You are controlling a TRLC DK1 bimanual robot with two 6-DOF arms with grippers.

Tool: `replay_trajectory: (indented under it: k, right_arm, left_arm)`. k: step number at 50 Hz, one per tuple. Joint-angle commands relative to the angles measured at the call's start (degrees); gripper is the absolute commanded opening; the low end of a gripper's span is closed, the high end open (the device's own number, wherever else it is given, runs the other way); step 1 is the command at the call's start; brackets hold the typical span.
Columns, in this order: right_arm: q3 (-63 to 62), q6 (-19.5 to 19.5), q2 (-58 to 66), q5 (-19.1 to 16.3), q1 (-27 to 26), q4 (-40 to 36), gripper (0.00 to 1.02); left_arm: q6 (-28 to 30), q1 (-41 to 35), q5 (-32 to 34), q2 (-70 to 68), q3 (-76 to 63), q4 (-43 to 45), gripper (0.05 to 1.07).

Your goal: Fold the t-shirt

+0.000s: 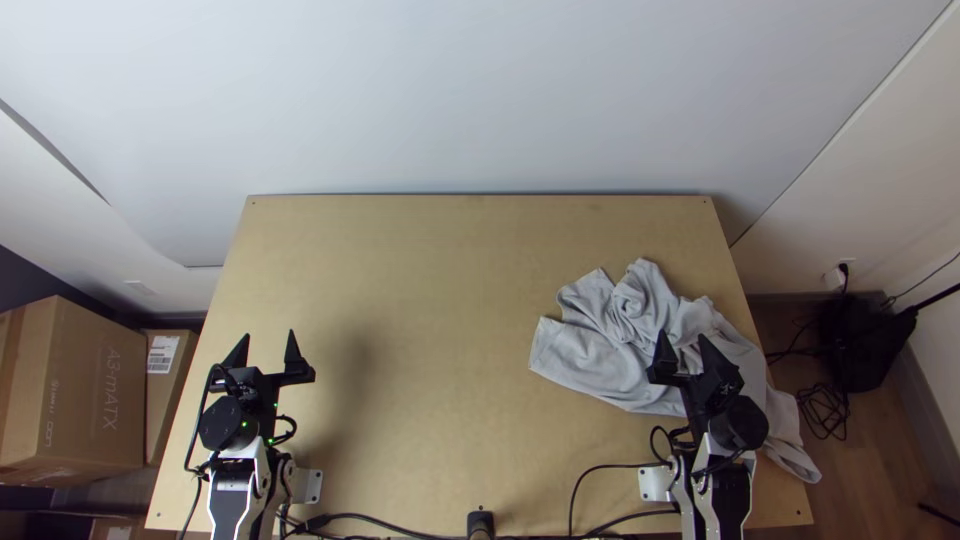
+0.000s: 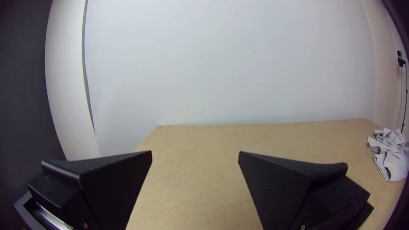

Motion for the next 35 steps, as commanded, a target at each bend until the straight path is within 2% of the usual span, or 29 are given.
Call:
replay_trajectory:
  k: [1, 12, 18, 35]
  right_arm:
    - [-0.6, 0.8, -0.2, 0.4, -0.1, 0.3, 0.99]
    - [-0.6, 0.8, -0.1, 0.4, 0.2, 0.3, 0.99]
    - [-0.6, 0.7, -0.2, 0.4, 0.4, 0.3, 0.99]
    - [-0.6, 0.7, -0.2, 0.4, 0.6, 0.3, 0.99]
  left_arm:
    - [0.4, 0.3, 0.3, -0.4, -2.3, -1.7, 1.03]
    - [0.3, 0.3, 0.3, -0.4, -2.3, -1.7, 1.03]
    - [-2.2, -0.6, 0.4, -0.4, -2.3, -1.9, 1.03]
    - [-2.2, -0.5, 0.4, -0.4, -2.3, -1.9, 1.03]
